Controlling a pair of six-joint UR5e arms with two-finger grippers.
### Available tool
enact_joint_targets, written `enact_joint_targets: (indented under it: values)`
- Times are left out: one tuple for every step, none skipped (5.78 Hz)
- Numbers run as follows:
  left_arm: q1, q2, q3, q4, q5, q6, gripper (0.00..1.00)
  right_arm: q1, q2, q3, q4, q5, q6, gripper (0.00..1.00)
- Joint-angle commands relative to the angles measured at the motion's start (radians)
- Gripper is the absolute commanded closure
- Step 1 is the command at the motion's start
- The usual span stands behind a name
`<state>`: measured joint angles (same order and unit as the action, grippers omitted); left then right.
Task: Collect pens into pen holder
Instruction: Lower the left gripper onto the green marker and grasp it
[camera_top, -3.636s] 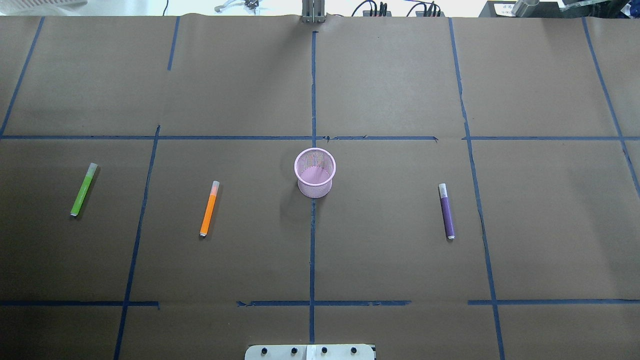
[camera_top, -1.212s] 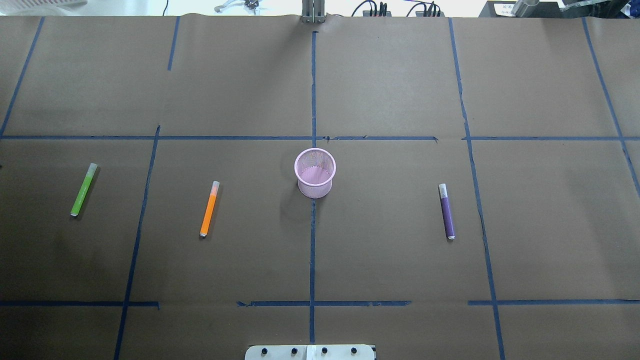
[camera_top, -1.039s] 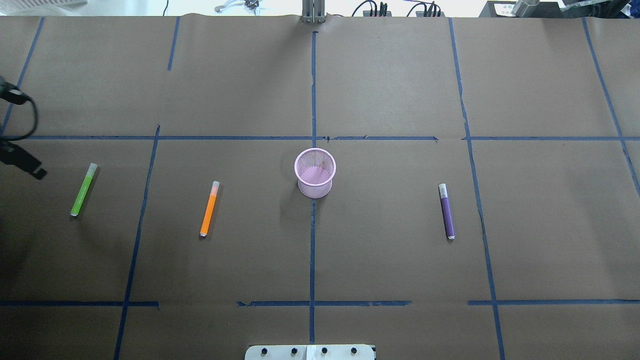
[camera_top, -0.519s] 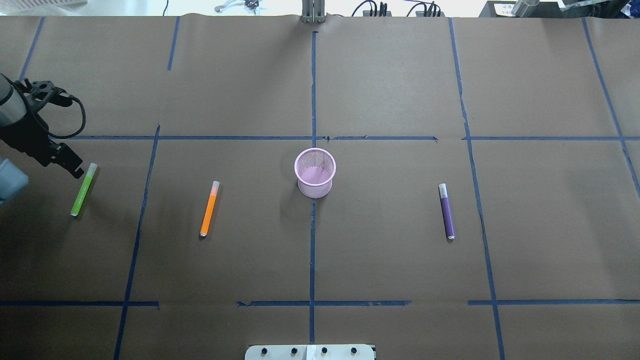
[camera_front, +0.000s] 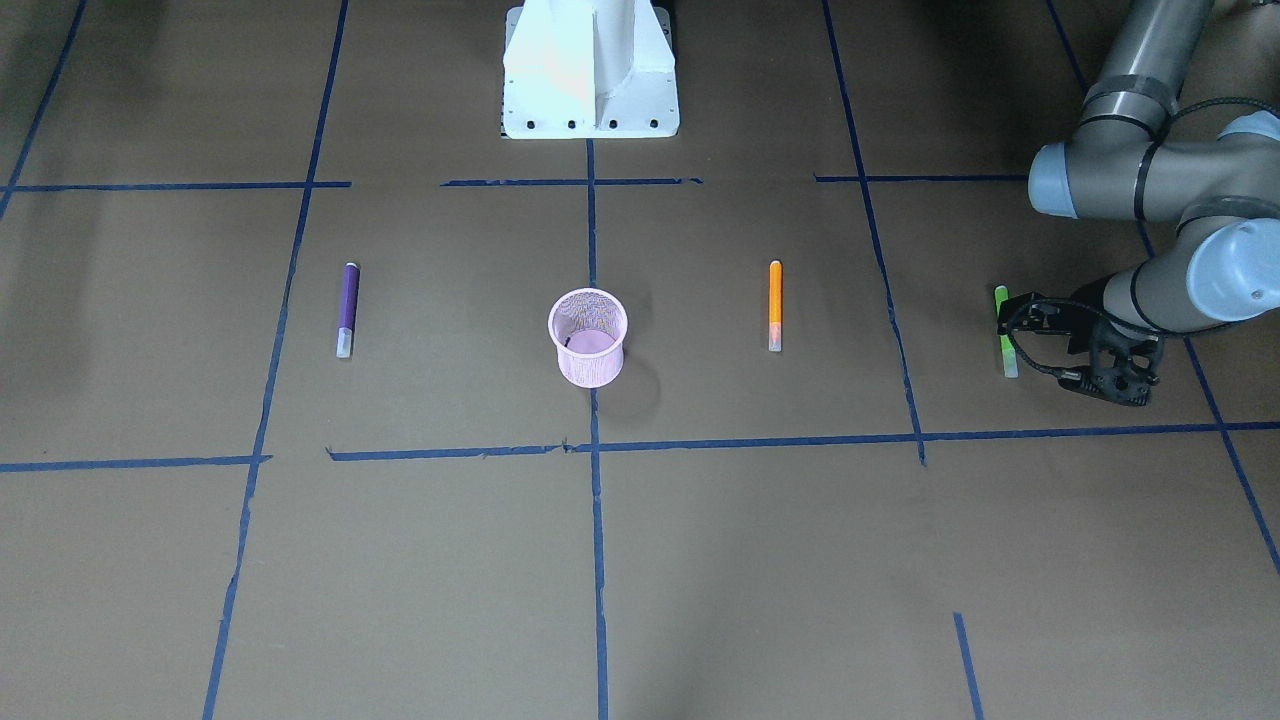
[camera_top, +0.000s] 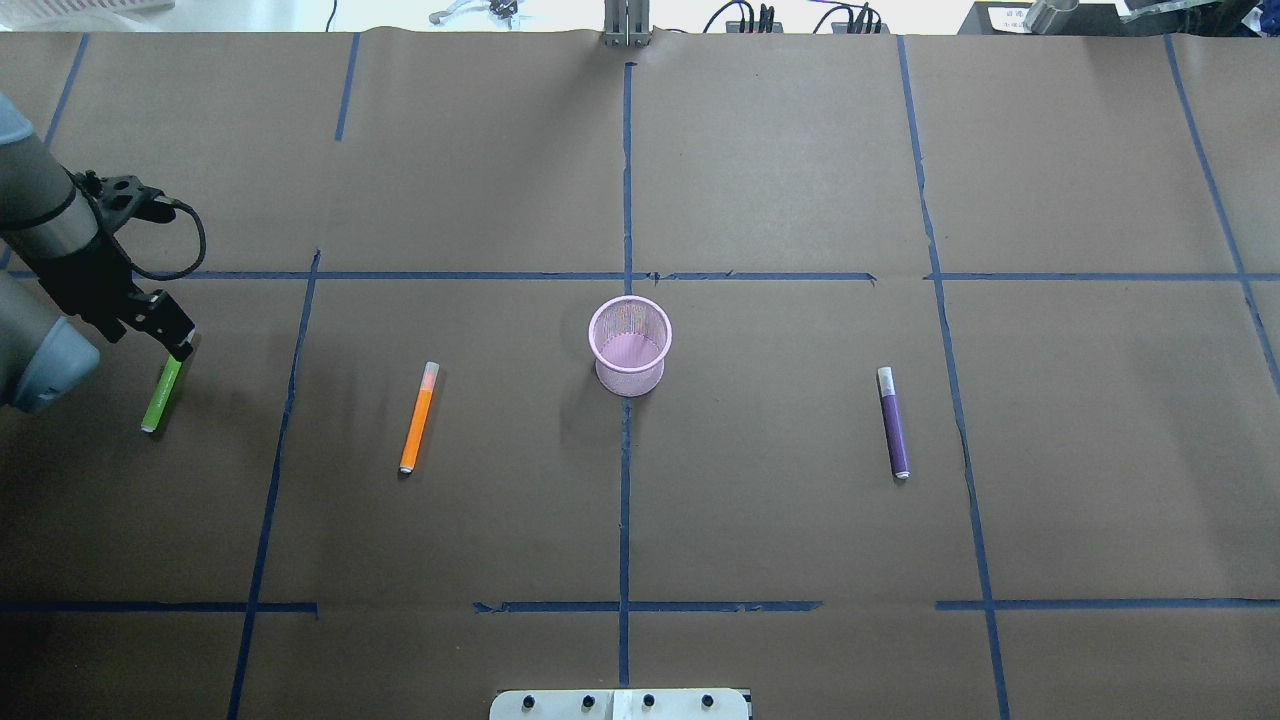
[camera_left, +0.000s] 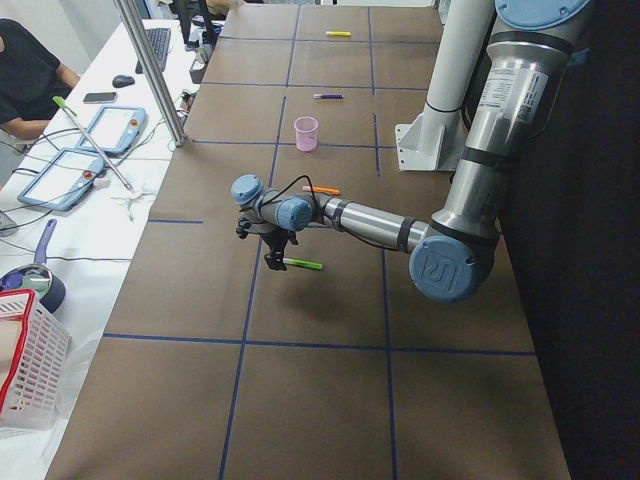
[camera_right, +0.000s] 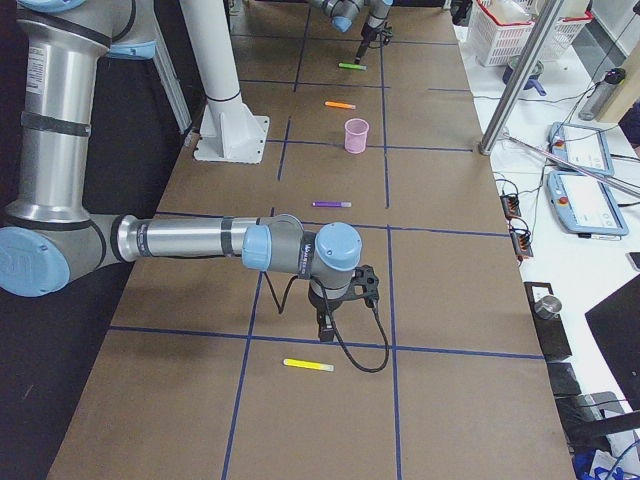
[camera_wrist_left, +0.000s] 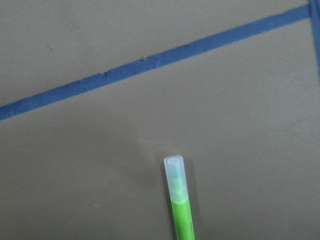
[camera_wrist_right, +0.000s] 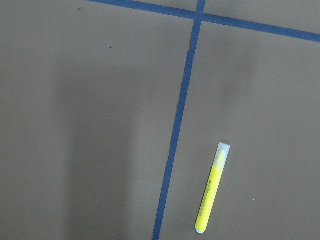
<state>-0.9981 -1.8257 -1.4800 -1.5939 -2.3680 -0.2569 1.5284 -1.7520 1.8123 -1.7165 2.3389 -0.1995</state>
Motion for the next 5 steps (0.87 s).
enact_joint_targets:
  values:
    - [0.026,-0.001,0.004,0.0,0.0,-0.022,0.12,-0.001,-0.001,-0.004,0.0,0.0,0.0,0.0]
    - [0.027,0.0,0.006,0.0,0.0,-0.019,0.14,-0.001,-0.001,-0.005,0.0,0.0,0.0,0.0]
    - [0.029,-0.001,0.02,0.0,0.0,-0.015,0.14,-0.001,-0.001,-0.005,0.0,0.0,0.0,0.0]
    - [0.03,-0.004,0.033,-0.001,0.001,-0.013,0.14,-0.001,-0.001,-0.01,0.0,0.0,0.0,0.0]
    - [0.03,-0.01,0.033,-0.001,0.001,-0.013,0.2,-0.001,-0.001,-0.011,0.0,0.0,-0.001,0.0]
